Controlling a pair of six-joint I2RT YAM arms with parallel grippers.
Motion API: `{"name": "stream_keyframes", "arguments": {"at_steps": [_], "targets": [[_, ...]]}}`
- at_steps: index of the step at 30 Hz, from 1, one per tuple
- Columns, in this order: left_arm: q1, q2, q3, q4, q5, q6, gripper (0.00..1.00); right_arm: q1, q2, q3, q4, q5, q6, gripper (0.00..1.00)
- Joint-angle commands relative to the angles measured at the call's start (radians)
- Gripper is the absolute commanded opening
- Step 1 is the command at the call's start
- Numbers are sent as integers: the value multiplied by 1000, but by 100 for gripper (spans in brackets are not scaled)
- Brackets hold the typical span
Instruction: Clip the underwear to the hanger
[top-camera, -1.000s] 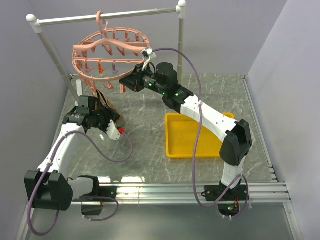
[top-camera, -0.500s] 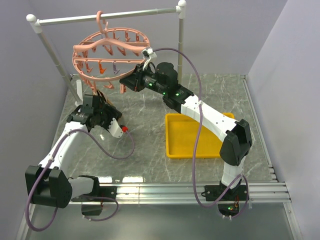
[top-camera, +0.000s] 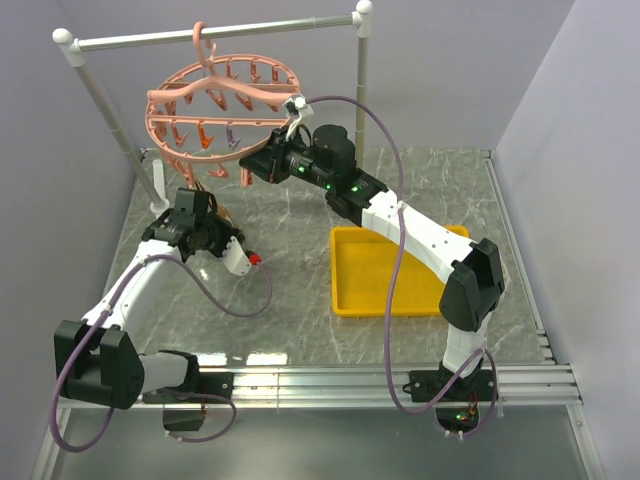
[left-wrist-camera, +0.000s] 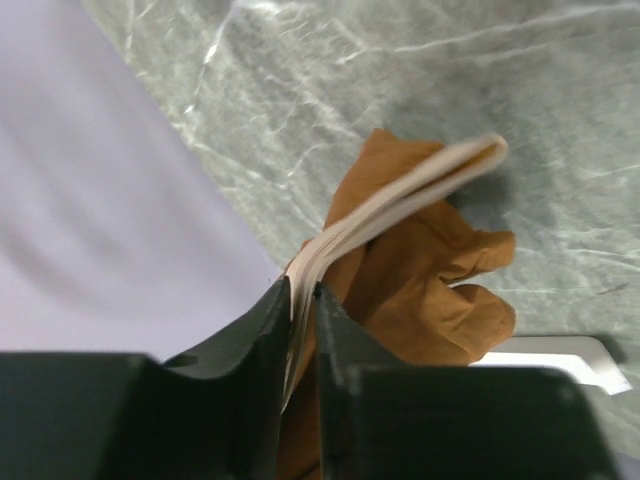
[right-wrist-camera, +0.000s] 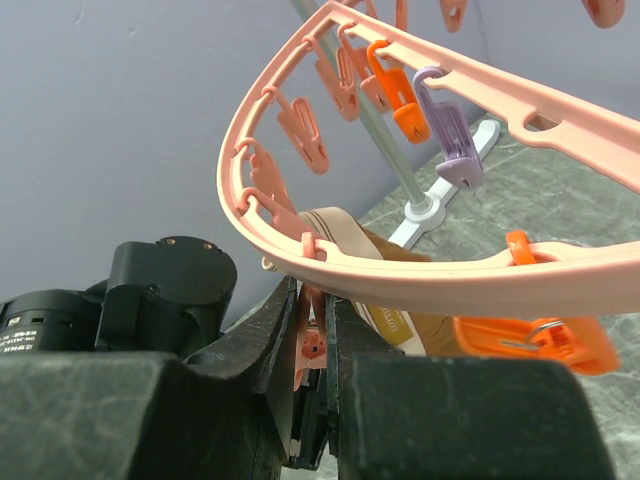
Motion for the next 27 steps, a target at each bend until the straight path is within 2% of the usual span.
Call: {"name": "stream_keyframes", "arguments": {"at_steps": [1, 5, 10, 12, 19, 23, 27], "targets": [[-13, 13, 65, -109, -3, 426, 18, -3, -3, -2, 35, -20, 3, 0], [-30, 18, 152, -264, 45, 296, 8, -4, -3, 2, 35, -21, 3, 0], [-55, 39, 299, -476, 77, 125, 2, -7, -3, 1, 36, -18, 0, 0], [-56, 36, 325, -507, 80, 99, 0, -7, -2, 1, 36, -20, 2, 0], [-63, 25, 370, -593, 100, -36, 0, -10, -3, 2, 39, -15, 6, 0], [-63, 71, 479, -660, 161, -230, 0, -12, -2, 2, 39, -17, 8, 0], [-66, 106, 581, -725, 209, -361, 0, -10, 0, 2, 39, -17, 8, 0]]}}
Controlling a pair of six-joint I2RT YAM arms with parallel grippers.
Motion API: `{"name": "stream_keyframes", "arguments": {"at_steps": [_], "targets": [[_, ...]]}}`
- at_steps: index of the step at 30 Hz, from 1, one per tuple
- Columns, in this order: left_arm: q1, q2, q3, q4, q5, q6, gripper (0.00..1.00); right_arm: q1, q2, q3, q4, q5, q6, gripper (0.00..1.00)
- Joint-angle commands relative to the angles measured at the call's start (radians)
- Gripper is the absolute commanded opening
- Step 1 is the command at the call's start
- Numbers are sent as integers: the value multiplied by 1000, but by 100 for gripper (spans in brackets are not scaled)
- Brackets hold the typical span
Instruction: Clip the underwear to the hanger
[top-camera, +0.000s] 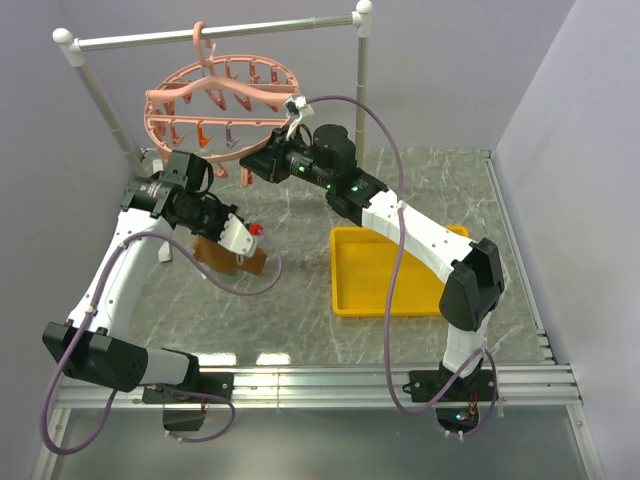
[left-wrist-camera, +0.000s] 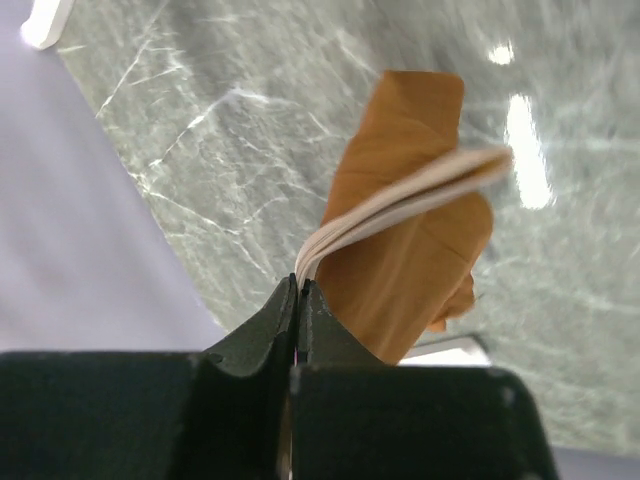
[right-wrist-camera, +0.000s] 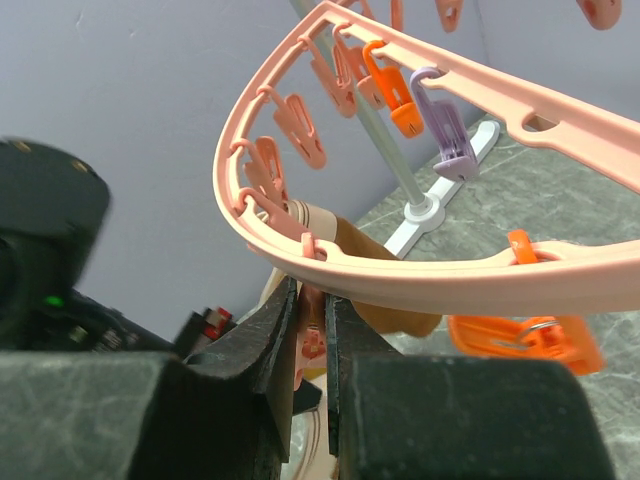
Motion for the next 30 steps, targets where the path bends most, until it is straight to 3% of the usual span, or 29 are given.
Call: {"name": "stream_keyframes", "arguments": {"at_steps": [1, 13, 30], "targets": [[-10, 26, 88, -106, 94, -163, 0, -5, -2, 1, 36, -13, 4, 0], [-15, 20, 138, -125, 112, -452, 0, -7, 6, 10, 36, -1, 18, 0], [-11, -37, 156, -99, 173, -1025, 0, -15, 1, 5, 37, -2, 27, 0]]}}
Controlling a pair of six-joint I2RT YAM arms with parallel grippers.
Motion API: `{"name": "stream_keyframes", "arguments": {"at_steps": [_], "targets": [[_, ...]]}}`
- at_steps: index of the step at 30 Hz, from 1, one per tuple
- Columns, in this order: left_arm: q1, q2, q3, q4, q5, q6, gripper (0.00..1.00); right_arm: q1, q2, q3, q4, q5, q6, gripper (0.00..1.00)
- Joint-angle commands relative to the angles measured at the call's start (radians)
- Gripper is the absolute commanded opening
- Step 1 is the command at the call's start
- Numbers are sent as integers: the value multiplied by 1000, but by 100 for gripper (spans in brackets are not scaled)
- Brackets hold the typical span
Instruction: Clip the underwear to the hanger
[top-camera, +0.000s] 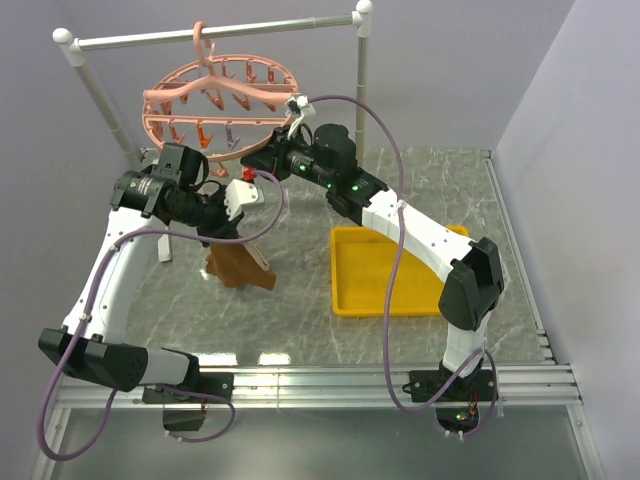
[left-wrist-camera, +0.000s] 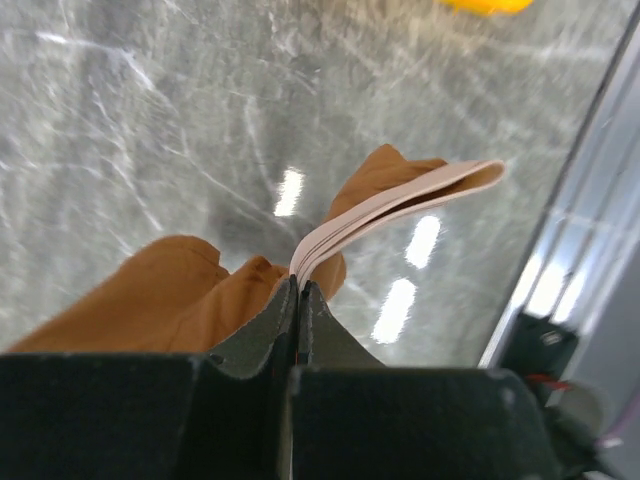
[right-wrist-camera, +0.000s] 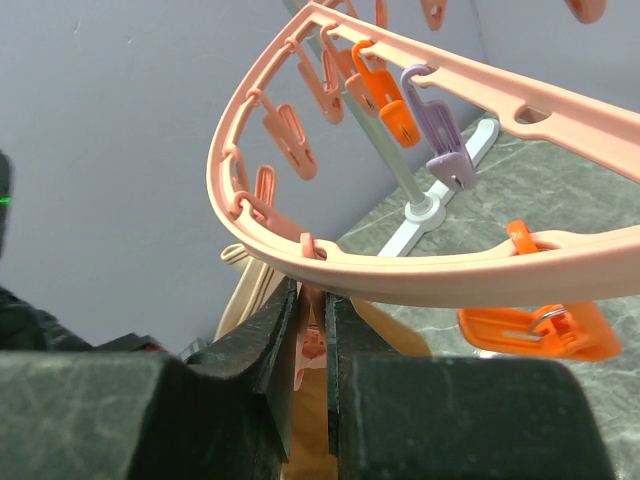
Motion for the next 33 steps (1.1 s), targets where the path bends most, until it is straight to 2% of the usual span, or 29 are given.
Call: {"name": "stream_keyframes", "arguments": {"at_steps": [1, 3, 4, 10, 15, 20, 33], "targets": [[0, -55, 20, -2, 49, -213, 0, -7, -5, 4, 35, -5, 5, 0], [6, -80, 6, 34, 50, -285, 0, -7, -5, 1, 35, -5, 5, 0], [7, -86, -9, 50, 40, -372, 0, -9, -6, 1, 34, -6, 2, 0], [11, -109, -15, 137, -37, -569, 0, -10, -9, -7, 40, -14, 6, 0], [11, -78, 40, 182, -95, -601, 0, -9, -11, -10, 48, -23, 3, 0], [11, -17, 146, 183, -88, -604, 0, -10, -14, -29, 80, -66, 14, 0], [11, -3, 135, 286, -99, -568, 0, -21, -12, -62, 157, -152, 61, 0]]}}
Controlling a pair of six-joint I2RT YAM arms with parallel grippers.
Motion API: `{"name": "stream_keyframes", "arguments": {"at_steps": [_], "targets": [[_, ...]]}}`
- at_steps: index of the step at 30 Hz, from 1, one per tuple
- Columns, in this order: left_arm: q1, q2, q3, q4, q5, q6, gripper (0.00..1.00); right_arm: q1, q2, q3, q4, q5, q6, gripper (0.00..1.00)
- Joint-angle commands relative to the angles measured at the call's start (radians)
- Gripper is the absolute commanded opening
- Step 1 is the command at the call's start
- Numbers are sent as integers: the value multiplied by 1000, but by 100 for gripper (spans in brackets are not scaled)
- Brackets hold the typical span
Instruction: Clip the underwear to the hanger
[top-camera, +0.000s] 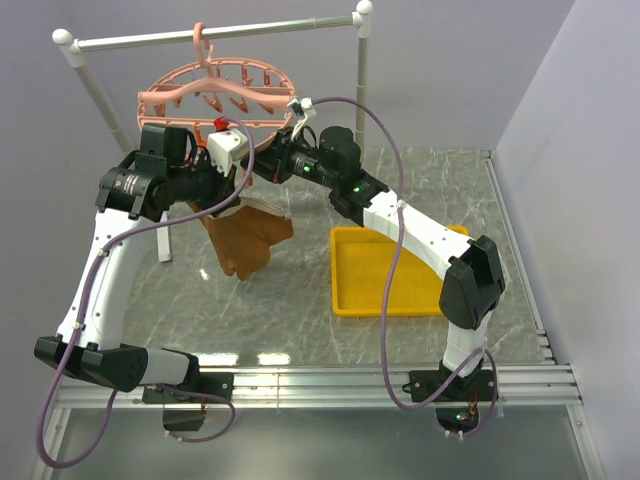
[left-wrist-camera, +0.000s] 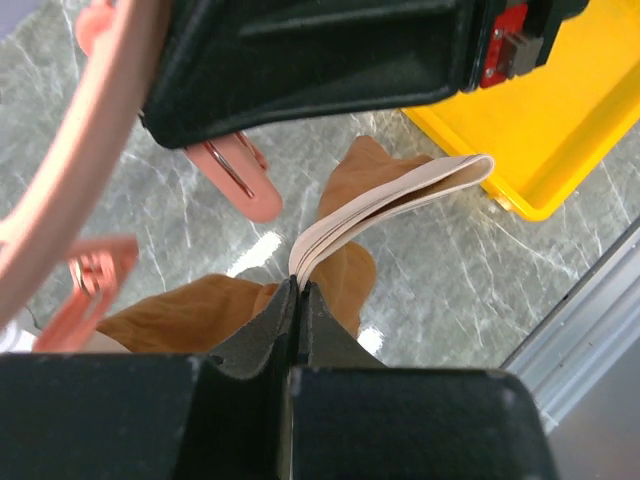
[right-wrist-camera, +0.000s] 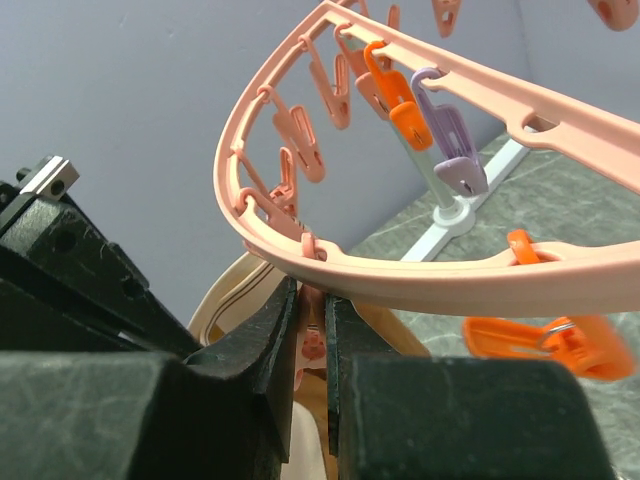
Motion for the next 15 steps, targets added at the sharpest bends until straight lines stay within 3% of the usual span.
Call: {"name": "stream_keyframes", "arguments": {"at_steps": [1, 15], "targets": [[2, 2, 11, 67, -5, 8, 0, -7, -12, -17, 71, -76, 35, 0], [2, 19, -26, 124, 9, 29, 0, -24, -11, -61, 190, -154, 126, 0]]}}
